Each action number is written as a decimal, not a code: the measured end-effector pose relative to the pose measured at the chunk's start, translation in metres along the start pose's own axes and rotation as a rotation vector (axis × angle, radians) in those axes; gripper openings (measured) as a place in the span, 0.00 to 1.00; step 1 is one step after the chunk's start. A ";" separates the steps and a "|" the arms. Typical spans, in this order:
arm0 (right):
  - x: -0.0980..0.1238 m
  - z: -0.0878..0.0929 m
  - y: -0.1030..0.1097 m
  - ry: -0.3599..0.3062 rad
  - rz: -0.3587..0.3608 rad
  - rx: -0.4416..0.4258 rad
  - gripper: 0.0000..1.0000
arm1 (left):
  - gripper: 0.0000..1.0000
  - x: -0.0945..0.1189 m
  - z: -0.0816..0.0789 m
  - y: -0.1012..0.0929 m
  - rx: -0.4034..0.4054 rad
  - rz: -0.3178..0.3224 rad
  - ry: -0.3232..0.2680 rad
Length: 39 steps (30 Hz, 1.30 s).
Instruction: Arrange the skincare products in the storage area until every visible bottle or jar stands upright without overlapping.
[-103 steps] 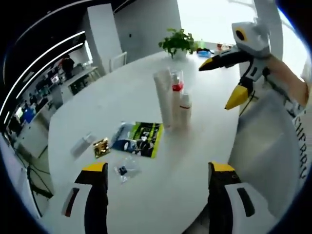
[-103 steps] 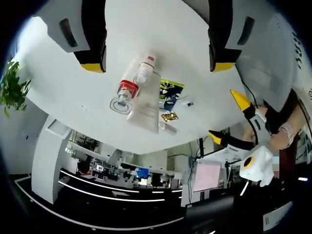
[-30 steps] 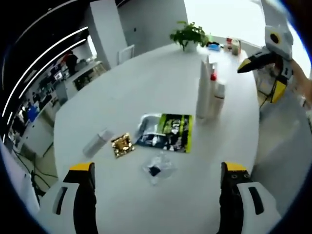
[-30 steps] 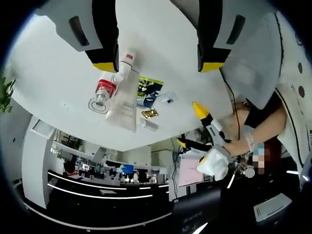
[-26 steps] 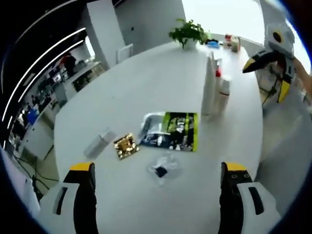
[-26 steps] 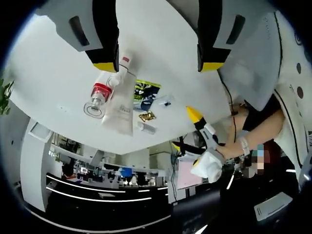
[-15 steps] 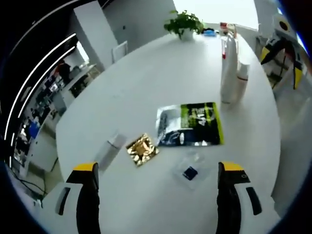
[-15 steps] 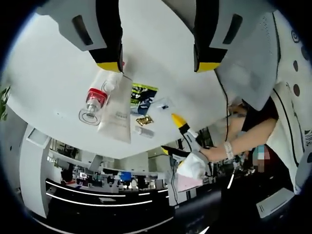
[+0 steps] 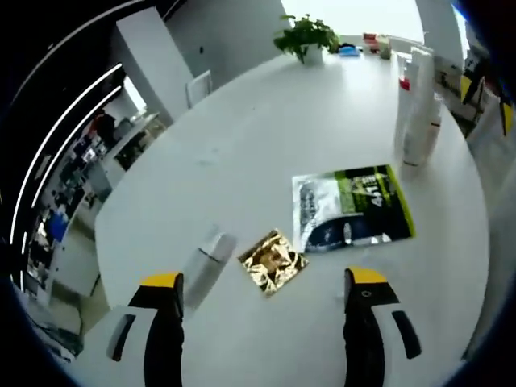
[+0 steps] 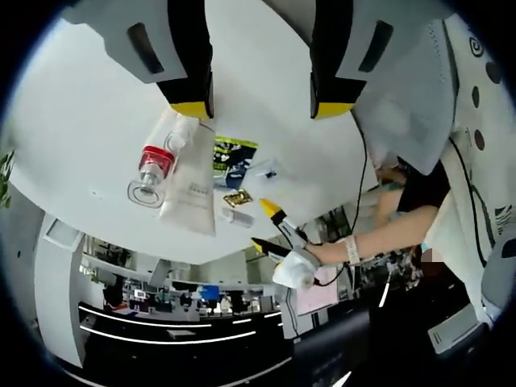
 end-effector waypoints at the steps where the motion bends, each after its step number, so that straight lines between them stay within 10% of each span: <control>1: -0.001 0.001 0.000 0.006 -0.001 -0.001 0.47 | 0.74 -0.005 -0.002 0.004 -0.007 -0.006 -0.011; 17: -0.005 0.005 -0.003 0.023 -0.013 -0.025 0.43 | 0.46 -0.049 -0.002 0.046 -0.085 -0.015 0.006; 39: -0.017 0.016 -0.005 0.061 -0.018 -0.074 0.39 | 0.34 -0.099 0.028 0.063 -0.110 0.096 0.141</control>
Point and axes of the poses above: the point that each gripper's makers call its tool centre point, and the gripper's own axes: x roughly backward along the fingers, y roughly to its left, z roughly out of its underside, the point moved 4 cm from there along x, roughly backward along the fingers, and after that the axes turned 9 degrees about -z, right-handed, at the moved point
